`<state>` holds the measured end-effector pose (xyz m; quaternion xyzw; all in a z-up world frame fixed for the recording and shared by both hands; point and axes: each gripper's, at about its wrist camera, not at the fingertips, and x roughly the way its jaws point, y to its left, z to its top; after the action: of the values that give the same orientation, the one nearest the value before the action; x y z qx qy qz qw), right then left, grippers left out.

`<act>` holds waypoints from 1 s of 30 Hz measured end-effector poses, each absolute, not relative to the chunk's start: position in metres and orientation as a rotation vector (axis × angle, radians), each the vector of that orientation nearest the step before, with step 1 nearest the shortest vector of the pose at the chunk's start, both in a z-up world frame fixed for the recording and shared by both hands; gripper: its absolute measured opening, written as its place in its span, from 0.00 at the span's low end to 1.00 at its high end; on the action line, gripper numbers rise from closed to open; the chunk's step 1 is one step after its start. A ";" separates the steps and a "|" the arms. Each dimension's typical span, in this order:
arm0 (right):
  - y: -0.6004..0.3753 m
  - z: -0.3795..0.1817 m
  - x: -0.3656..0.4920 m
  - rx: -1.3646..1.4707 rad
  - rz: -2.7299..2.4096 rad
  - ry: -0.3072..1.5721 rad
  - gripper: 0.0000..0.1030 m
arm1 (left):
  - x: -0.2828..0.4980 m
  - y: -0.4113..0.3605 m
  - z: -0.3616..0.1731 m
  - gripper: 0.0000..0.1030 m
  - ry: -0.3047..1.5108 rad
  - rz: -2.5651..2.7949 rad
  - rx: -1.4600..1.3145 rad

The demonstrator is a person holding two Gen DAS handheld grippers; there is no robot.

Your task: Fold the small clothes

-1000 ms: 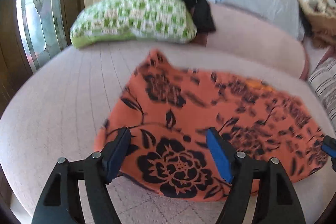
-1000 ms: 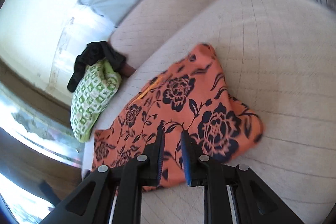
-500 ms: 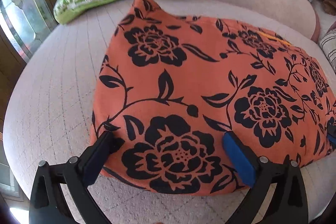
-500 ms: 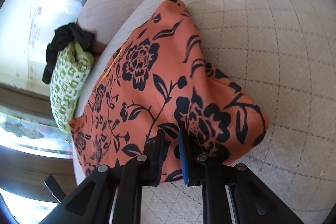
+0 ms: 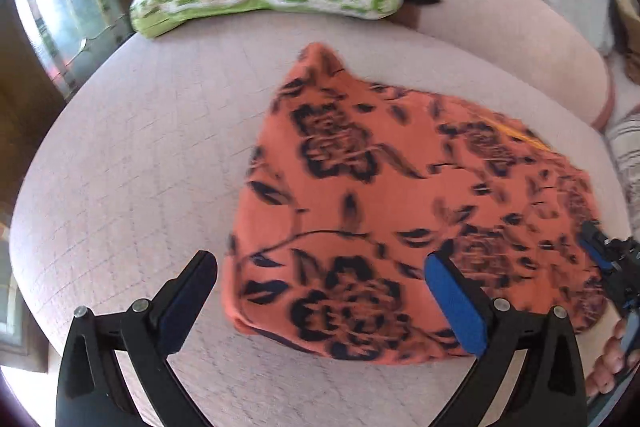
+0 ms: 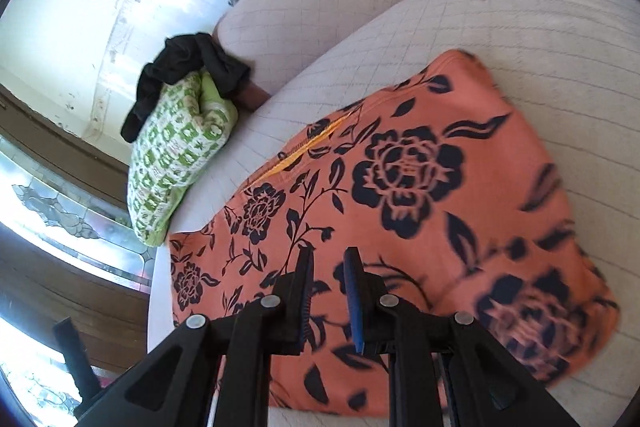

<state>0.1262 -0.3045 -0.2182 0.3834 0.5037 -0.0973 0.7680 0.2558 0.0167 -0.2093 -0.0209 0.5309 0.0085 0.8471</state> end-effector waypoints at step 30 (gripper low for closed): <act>-0.260 -0.240 0.136 0.661 -0.097 1.230 0.62 | 0.243 0.073 -0.256 0.89 1.044 0.050 -0.782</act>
<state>0.1363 -0.2599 -0.2395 0.3043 0.5660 -0.0448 0.7649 0.2433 0.0726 -0.2555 -0.3636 0.4859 0.0231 0.7944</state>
